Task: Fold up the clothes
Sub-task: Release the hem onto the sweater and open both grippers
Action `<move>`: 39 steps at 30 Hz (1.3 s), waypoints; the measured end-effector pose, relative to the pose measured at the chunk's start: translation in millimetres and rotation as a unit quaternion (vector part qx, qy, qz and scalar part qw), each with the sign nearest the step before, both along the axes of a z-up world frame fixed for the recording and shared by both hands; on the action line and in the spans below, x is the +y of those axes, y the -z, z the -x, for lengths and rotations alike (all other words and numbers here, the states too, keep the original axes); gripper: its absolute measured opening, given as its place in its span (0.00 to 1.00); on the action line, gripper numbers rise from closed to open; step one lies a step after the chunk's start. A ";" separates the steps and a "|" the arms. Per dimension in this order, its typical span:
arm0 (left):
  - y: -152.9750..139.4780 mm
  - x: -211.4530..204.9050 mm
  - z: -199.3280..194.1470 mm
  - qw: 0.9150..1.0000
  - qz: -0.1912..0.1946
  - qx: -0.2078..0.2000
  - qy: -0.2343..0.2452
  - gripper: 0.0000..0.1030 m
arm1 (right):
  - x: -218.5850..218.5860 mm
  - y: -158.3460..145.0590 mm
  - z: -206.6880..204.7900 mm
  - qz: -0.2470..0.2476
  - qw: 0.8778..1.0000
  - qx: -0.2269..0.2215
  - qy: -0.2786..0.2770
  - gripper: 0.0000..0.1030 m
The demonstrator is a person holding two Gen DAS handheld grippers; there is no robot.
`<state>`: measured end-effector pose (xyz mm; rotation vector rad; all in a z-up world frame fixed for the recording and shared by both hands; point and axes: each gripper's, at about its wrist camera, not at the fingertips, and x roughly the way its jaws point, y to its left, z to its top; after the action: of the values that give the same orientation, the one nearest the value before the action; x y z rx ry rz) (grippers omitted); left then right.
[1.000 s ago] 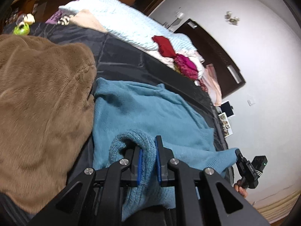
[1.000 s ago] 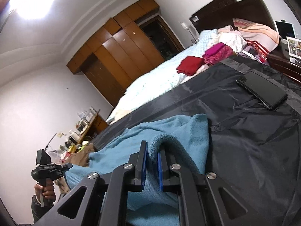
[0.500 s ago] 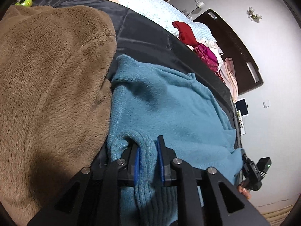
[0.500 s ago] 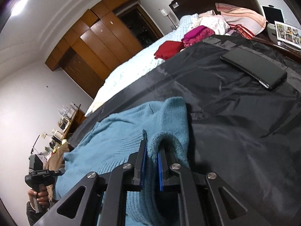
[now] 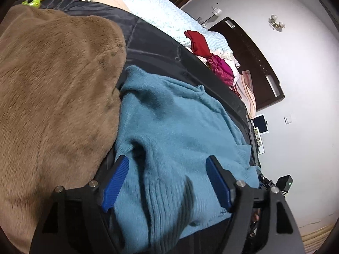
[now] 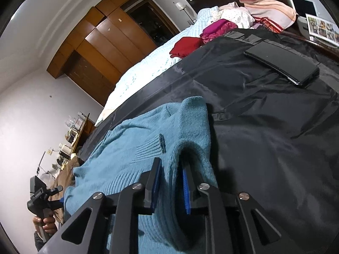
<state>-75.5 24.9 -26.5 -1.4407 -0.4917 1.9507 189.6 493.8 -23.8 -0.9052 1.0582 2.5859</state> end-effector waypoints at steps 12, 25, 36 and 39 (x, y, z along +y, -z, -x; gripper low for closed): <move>-14.2 -12.0 -50.3 0.999 0.004 0.040 0.032 0.76 | -40.6 -21.8 -22.7 -0.112 0.993 -0.022 -0.029 0.24; -19.2 20.9 -109.4 0.988 0.041 0.073 0.128 0.76 | -93.9 -24.9 -44.0 -0.206 0.973 -0.056 -0.084 0.77; 6.4 66.7 -117.6 0.981 0.068 0.043 0.175 0.77 | -141.7 -1.9 -8.9 -0.218 0.952 -0.128 -0.170 0.77; 2.9 71.4 -112.3 0.982 0.068 0.046 0.169 0.77 | -144.0 4.1 5.9 -0.226 0.947 -0.144 -0.179 0.77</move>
<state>36.8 96.3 -29.4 -1.4051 -0.0652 1.7922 183.7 349.8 -27.9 -1.3838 0.2163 2.6762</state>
